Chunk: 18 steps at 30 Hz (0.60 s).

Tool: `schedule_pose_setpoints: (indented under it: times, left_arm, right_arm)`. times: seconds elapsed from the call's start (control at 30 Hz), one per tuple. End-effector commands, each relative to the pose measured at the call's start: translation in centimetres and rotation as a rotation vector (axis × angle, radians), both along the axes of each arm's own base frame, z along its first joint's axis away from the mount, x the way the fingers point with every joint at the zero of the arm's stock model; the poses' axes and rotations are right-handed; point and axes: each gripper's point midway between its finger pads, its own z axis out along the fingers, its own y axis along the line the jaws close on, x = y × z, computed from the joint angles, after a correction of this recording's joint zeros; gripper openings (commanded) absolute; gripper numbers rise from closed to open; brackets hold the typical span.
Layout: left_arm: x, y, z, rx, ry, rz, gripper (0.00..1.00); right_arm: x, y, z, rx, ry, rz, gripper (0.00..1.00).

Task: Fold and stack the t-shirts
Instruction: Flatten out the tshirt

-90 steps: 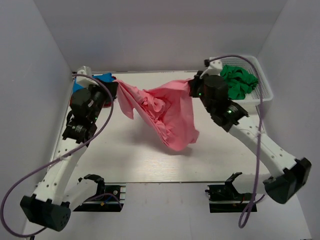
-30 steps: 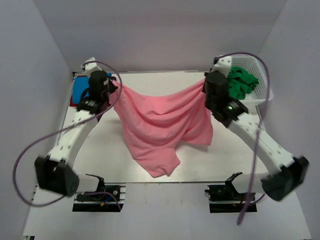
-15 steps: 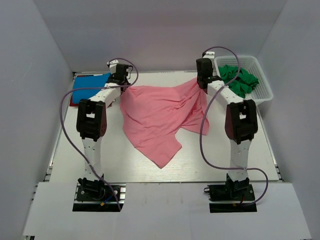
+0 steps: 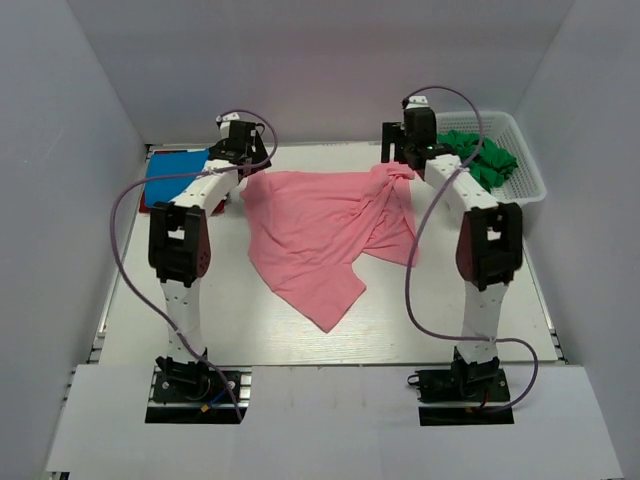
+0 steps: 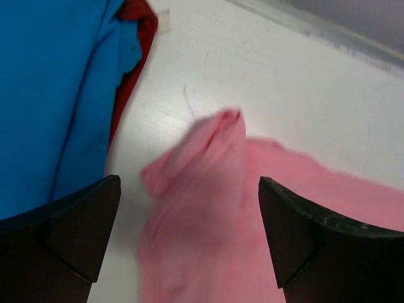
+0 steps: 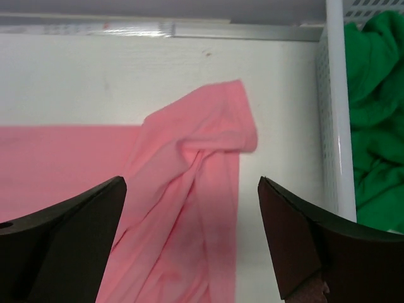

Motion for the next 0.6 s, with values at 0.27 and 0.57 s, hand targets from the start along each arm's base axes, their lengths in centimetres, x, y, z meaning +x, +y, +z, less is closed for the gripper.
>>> schedule_pose_setpoints:
  times: [0.27, 0.57]
  left_arm:
    - [-18.3, -13.0, 7.2, -0.277, 0.081, -0.582, 1.0]
    - [-35.8, -22.3, 0.3, -0.256, 0.425, -1.053, 1.0]
  right_arm:
    - [-15.2, -0.3, 1.2, 0.283, 0.223, -0.08, 0.9]
    - [-22.8, -3.3, -3.8, 0.319, 0.35, -0.206, 0.9]
